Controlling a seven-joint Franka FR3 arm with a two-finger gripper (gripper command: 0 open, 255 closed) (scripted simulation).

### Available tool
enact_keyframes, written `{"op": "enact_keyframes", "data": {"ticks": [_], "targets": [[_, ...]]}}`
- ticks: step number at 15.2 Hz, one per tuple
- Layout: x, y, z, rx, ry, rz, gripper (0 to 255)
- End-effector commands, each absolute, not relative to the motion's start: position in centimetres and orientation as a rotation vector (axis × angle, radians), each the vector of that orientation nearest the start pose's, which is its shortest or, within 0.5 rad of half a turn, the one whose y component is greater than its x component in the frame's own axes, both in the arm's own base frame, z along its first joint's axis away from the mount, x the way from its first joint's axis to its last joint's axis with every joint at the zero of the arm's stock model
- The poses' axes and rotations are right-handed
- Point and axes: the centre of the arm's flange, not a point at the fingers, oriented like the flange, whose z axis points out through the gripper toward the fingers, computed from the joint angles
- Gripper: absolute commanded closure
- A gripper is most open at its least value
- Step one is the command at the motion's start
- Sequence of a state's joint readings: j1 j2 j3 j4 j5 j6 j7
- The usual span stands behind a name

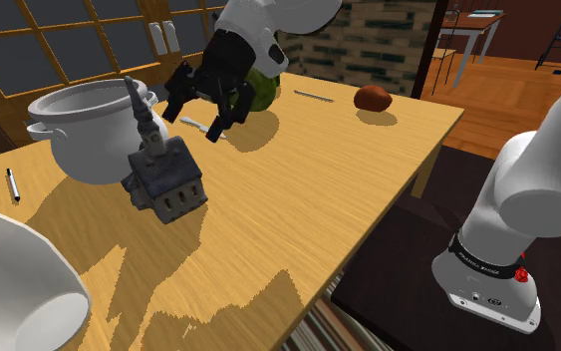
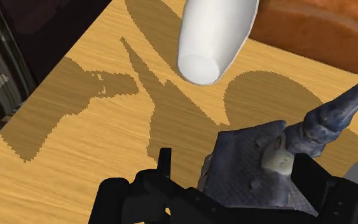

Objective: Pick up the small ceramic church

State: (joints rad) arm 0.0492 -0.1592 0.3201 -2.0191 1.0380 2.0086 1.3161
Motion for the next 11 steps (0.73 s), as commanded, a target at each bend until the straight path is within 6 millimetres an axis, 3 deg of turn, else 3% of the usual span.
{"op": "enact_keyframes", "data": {"ticks": [1,4,11], "targets": [[49.6,25.9,55.3,-1.718,1.498,0.774,0],[52.3,27.1,54.9,-1.575,1.556,0.818,0],[52.4,27.1,51.8,-1.571,1.557,0.819,0]]}}
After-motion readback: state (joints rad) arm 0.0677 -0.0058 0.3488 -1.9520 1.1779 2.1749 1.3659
